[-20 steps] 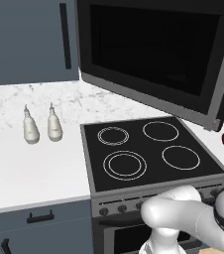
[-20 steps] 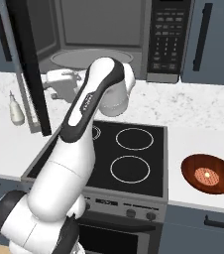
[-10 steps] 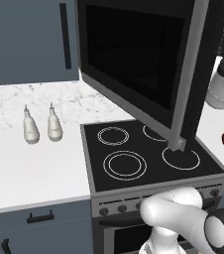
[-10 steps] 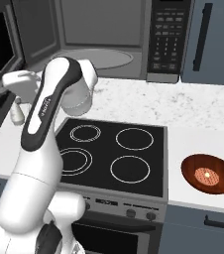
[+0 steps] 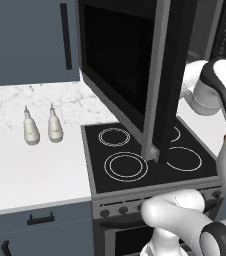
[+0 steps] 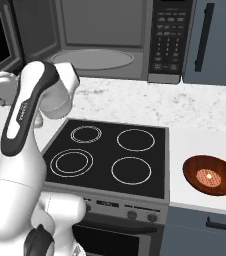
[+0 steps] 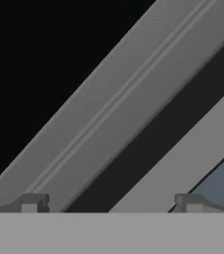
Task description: Open the microwave, place the bowl with waffle inside the microwave, then close the microwave door and turn it on.
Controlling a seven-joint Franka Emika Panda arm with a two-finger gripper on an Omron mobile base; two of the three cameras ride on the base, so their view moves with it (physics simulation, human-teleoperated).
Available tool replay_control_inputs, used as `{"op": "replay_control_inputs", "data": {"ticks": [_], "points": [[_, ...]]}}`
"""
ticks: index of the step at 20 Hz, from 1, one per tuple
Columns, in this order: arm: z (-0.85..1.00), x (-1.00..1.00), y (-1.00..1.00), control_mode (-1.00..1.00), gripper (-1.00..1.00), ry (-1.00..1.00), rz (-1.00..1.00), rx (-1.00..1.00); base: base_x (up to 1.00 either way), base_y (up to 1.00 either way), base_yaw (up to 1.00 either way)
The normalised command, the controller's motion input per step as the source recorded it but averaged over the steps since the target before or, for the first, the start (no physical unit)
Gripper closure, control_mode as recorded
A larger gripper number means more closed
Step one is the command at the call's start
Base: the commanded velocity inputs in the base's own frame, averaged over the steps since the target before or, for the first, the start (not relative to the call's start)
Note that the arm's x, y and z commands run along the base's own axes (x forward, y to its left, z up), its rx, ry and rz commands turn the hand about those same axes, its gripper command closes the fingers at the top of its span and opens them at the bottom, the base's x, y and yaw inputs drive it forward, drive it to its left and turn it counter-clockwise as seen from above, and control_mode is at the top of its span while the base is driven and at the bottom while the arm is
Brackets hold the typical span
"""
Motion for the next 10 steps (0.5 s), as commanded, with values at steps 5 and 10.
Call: {"op": "replay_control_inputs", "data": {"ticks": [5, 10], "points": [[-0.04, 0.00, 0.41, -1.00, -1.00, 0.00, -0.14, -0.01, 0.00, 0.00, 0.00], [-0.01, 0.00, 0.17, -1.00, -1.00, 0.00, -0.19, 0.00, 0.00, 0.00, 0.00]]}}
